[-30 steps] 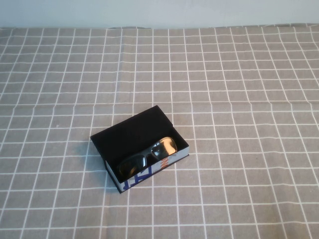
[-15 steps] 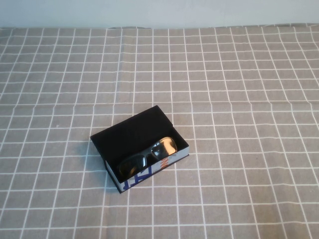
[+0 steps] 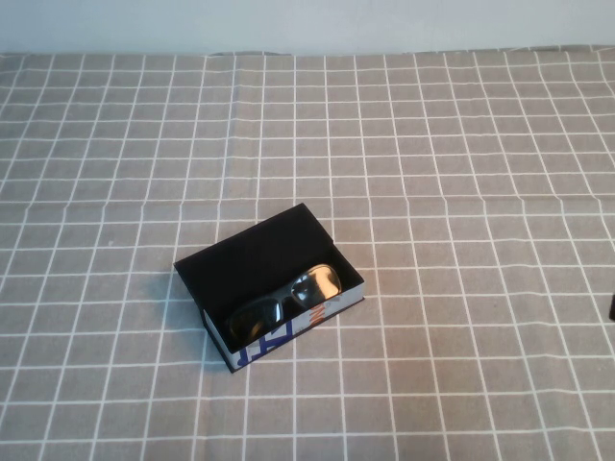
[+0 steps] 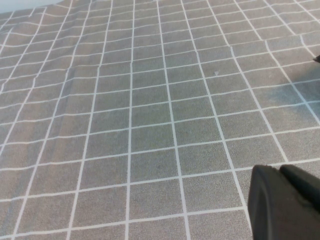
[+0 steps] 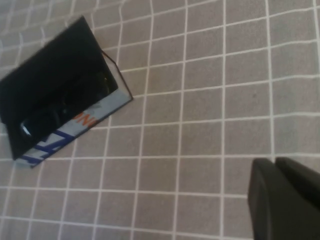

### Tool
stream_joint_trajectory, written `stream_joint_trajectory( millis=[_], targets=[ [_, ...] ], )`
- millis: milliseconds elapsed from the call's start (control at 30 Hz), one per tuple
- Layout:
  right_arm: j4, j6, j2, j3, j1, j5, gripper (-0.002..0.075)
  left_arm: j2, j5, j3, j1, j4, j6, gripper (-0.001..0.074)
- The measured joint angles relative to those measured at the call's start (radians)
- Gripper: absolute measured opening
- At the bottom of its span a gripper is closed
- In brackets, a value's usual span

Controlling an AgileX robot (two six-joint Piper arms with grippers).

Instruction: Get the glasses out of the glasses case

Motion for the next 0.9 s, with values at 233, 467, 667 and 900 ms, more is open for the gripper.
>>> stream_joint_trajectory(
  millis=[233, 467, 667, 900],
  targets=[
    [-0.012, -0.161, 0.295, -0.254, 0.0, 0.058, -0.0018, 0.0, 0.0, 0.0, 0.0, 0.0, 0.0, -0.0005],
    [0.005, -0.315, 0.596, -0.554, 0.102, 0.134, -0.0018, 0.0, 0.0, 0.0, 0.0, 0.0, 0.0, -0.0004],
    [-0.097, -0.469, 0.827, -0.806, 0.272, 0.193, -0.0018, 0.0, 0.0, 0.0, 0.0, 0.0, 0.0, -0.0004],
    [-0.156, -0.933, 1.051, -1.062, 0.423, 0.384, -0.0015, 0.0, 0.0, 0.0, 0.0, 0.0, 0.0, -0.0004]
  ],
)
